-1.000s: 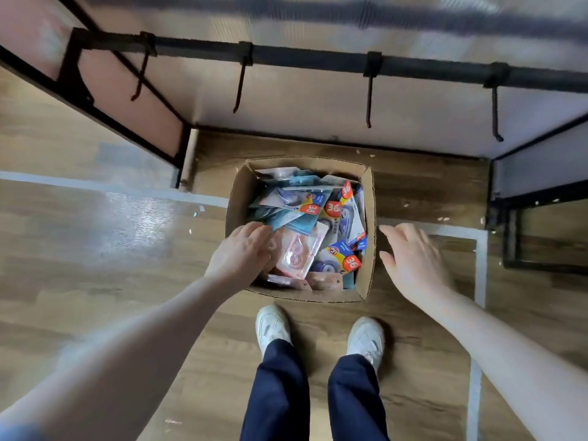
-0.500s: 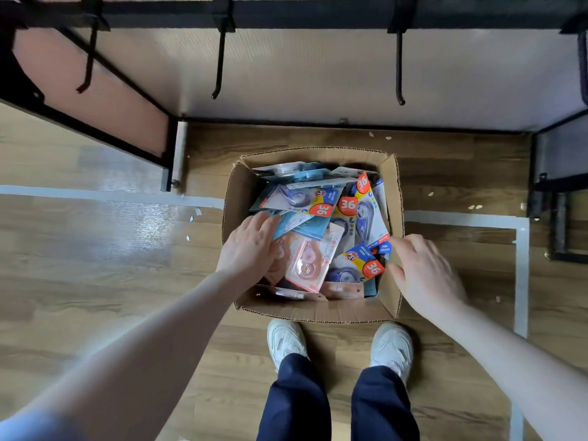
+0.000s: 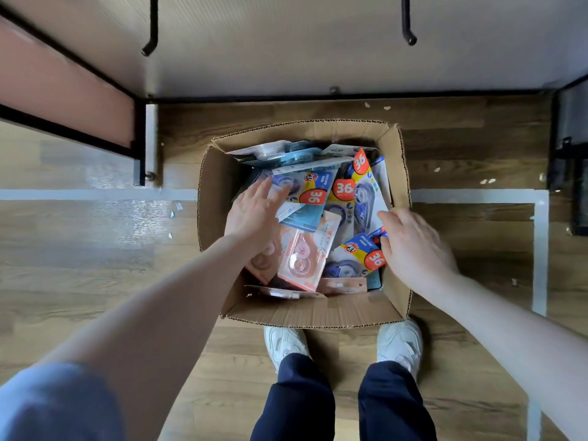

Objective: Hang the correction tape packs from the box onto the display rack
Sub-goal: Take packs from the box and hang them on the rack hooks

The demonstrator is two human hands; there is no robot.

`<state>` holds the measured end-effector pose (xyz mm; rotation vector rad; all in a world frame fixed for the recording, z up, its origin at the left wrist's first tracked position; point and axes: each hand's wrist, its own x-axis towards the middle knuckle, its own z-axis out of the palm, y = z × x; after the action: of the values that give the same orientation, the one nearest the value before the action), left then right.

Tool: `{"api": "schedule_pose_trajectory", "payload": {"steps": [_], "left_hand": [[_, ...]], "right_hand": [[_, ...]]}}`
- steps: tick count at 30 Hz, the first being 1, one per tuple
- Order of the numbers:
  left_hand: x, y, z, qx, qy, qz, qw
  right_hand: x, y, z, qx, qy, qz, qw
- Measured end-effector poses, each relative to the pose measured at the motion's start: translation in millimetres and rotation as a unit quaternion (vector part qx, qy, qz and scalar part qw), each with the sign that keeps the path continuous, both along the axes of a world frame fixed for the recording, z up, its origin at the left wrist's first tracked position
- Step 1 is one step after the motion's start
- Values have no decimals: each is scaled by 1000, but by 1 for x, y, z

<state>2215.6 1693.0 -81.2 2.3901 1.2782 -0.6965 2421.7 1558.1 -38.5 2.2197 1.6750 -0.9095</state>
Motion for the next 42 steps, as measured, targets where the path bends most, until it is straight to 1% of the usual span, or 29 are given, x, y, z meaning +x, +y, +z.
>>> {"api": "schedule_pose_trajectory", "payload": {"steps": [3,8,11,15,20,24,26,31,33,37,40,42], "left_hand": [[1,-2,-14,20,1,-3,1000],[0,-1,-27,76,-50,-2,996],[-4,1,-31,99,-43,-37,993],[-9,4,-33,119,-33,-84,989],[-20,10,-35,142,-48,-172,974],[-20,3,-27,137,-49,-208,967],[-21,-5,-20,132,-60,-207,968],[-38,-32,-16,121,-120,-199,965],[-44,-44,-18,120,-113,-200,966],[-50,-47,-23,79,-103,-151,980],[-51,-38,-25,88,-92,-158,979],[-47,-29,-24,68,-104,-155,980]], "right_hand": [[-4,4,-10,-4,-8,-3,1000],[-15,15,-27,-19,-45,-31,998],[-20,23,-39,-36,-80,-50,995],[-22,31,-52,-24,-121,-48,991],[-23,29,-60,-33,-114,-62,991],[-27,19,-53,-57,-98,-74,991],[-30,13,-47,-74,-89,-82,990],[-33,5,-32,-111,-82,-97,986],[-33,6,-32,-117,-84,-92,985],[-30,12,-43,-130,-88,-107,982],[-29,15,-51,-115,-86,-136,980],[-30,15,-54,-103,-81,-142,981]]}}
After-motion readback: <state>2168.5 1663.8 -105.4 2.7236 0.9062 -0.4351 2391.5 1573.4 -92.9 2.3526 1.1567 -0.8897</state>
